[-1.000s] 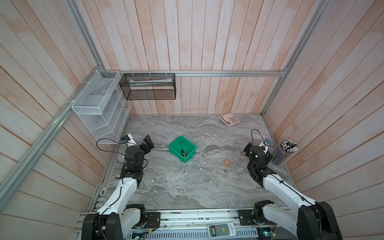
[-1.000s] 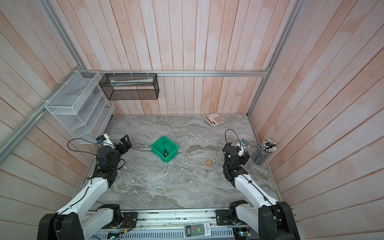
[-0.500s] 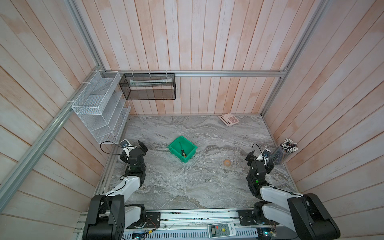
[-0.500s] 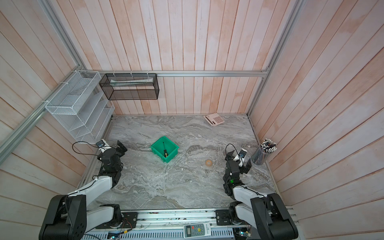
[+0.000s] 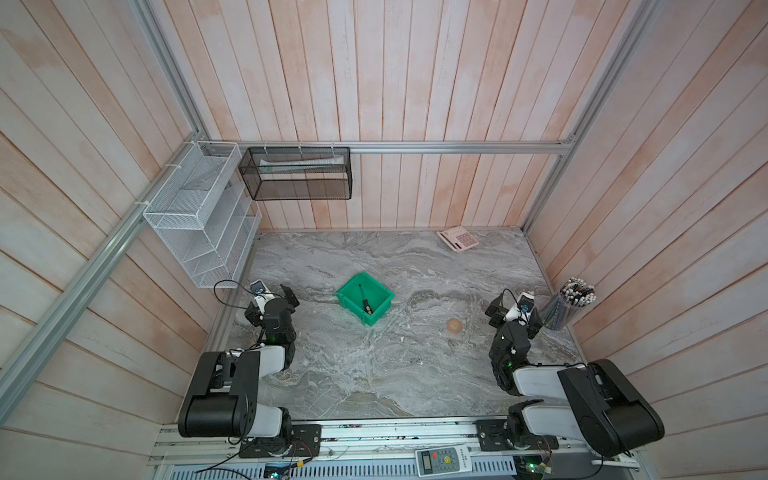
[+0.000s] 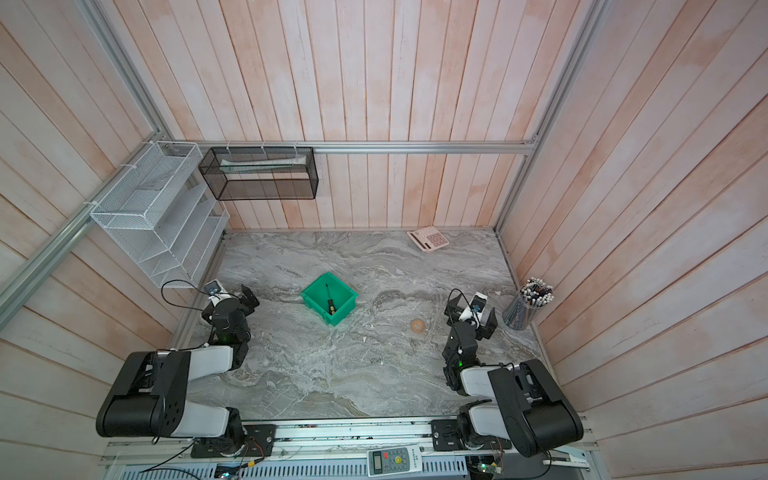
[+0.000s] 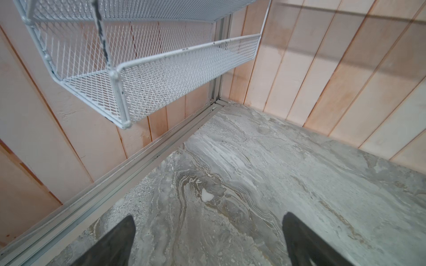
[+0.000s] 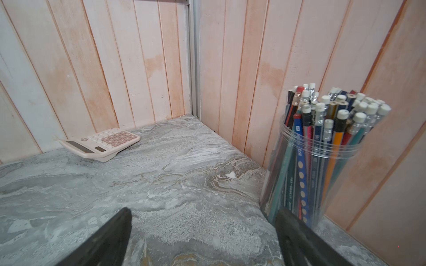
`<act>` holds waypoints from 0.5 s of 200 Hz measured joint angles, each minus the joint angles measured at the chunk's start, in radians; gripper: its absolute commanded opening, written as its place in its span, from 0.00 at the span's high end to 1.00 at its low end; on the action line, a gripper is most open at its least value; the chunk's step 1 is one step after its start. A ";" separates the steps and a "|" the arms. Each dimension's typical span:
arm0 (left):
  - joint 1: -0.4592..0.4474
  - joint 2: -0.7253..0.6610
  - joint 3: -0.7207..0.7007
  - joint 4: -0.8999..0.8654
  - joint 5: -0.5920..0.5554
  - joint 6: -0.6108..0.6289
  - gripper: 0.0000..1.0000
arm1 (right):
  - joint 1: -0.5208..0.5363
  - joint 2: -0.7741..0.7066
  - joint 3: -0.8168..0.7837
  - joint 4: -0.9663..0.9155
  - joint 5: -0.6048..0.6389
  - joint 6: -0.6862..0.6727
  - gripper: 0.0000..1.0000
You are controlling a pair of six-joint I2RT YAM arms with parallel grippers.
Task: Put the screwdriver in the bin
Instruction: Reset both arms
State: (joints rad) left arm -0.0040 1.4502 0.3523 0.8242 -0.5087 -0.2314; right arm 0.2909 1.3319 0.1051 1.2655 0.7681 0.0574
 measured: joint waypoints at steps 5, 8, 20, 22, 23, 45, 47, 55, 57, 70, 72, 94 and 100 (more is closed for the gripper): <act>0.001 0.003 0.000 0.003 0.005 0.002 0.00 | 0.008 0.008 0.000 0.014 0.000 -0.011 0.02; 0.001 0.004 0.000 0.004 0.005 0.003 0.00 | 0.012 0.012 0.000 0.022 0.000 -0.015 0.02; 0.001 0.005 0.000 0.009 0.010 0.004 0.00 | 0.028 0.033 0.000 0.067 0.000 -0.046 0.02; 0.001 0.005 0.000 0.010 0.012 0.004 0.00 | 0.030 0.035 0.000 0.072 0.000 -0.050 0.02; 0.001 0.005 0.000 0.011 0.013 0.005 0.00 | 0.031 0.039 -0.001 0.078 0.000 -0.054 0.02; -0.002 0.011 0.001 0.026 0.028 0.024 0.00 | 0.052 0.086 -0.019 0.188 0.001 -0.113 0.02; -0.003 0.012 0.001 0.029 0.031 0.027 0.00 | 0.054 0.091 -0.023 0.200 0.001 -0.119 0.02; -0.010 0.016 0.001 0.040 0.035 0.040 0.00 | 0.060 0.110 -0.034 0.238 0.004 -0.138 0.02; -0.013 0.016 0.001 0.045 0.038 0.044 0.00 | 0.061 0.116 -0.037 0.246 0.007 -0.142 0.02; -0.034 0.016 -0.010 0.085 0.045 0.070 0.00 | 0.072 0.153 -0.056 0.291 0.022 -0.174 0.02; -0.038 0.016 -0.013 0.095 0.048 0.074 0.00 | 0.074 0.159 -0.058 0.296 0.025 -0.180 0.02; -0.074 0.017 -0.065 0.189 0.076 0.130 0.00 | 0.089 0.214 -0.072 0.321 0.048 -0.230 0.02; -0.081 0.018 -0.077 0.208 0.089 0.144 0.00 | 0.091 0.222 -0.072 0.326 0.050 -0.242 0.02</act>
State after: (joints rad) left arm -0.0849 1.4685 0.2749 1.0317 -0.4198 -0.0872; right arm 0.3820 1.5543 0.0330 1.5917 0.8177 -0.1844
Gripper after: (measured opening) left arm 0.999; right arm 0.984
